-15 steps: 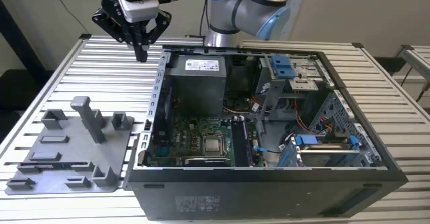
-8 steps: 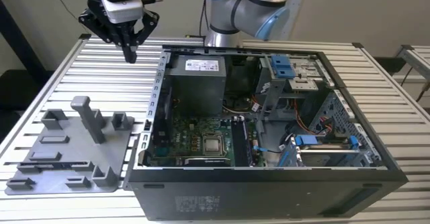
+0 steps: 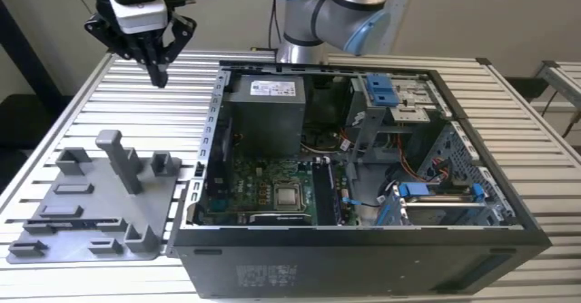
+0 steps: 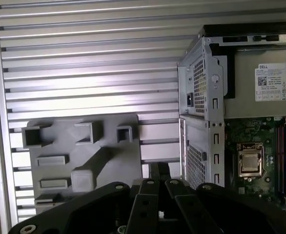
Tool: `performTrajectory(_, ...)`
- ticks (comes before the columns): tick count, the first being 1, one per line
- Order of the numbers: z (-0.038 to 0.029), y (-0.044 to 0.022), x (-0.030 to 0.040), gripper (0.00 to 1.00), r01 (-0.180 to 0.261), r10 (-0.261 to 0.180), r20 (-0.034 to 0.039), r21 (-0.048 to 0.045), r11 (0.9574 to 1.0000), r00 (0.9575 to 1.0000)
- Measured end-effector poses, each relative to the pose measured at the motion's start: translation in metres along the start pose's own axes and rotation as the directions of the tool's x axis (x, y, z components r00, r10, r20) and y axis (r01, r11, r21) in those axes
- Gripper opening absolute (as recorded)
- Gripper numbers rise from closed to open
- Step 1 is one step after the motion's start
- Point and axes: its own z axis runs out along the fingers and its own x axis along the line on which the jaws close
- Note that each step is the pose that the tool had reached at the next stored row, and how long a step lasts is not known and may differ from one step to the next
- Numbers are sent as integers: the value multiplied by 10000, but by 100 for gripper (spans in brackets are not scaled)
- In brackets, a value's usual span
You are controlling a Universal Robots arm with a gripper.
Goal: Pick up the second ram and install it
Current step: 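Reach for the second ram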
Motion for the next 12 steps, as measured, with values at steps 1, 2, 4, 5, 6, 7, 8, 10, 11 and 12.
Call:
performTrajectory(1,0,-7,27,11,0,0,-3,0,10000,10000)
performTrajectory(2,0,-15,55,11,0,0,-7,0,10000,10000)
performTrajectory(4,0,-30,110,11,0,0,-13,1,10000,10000)
performTrajectory(5,1,-37,137,11,0,0,-16,1,10000,10000)
performTrajectory(6,1,-45,165,11,0,0,-19,1,10000,10000)
performTrajectory(7,1,-52,193,11,-1,1,-23,2,10000,10000)
performTrajectory(8,1,-60,220,11,-1,1,-26,2,10000,10000)
performTrajectory(10,2,-74,281,11,-2,2,-31,2,10000,10000)
performTrajectory(11,2,-82,311,11,-2,2,-35,2,10000,10000)
performTrajectory(12,2,-89,340,11,-2,2,-38,2,10000,10000)
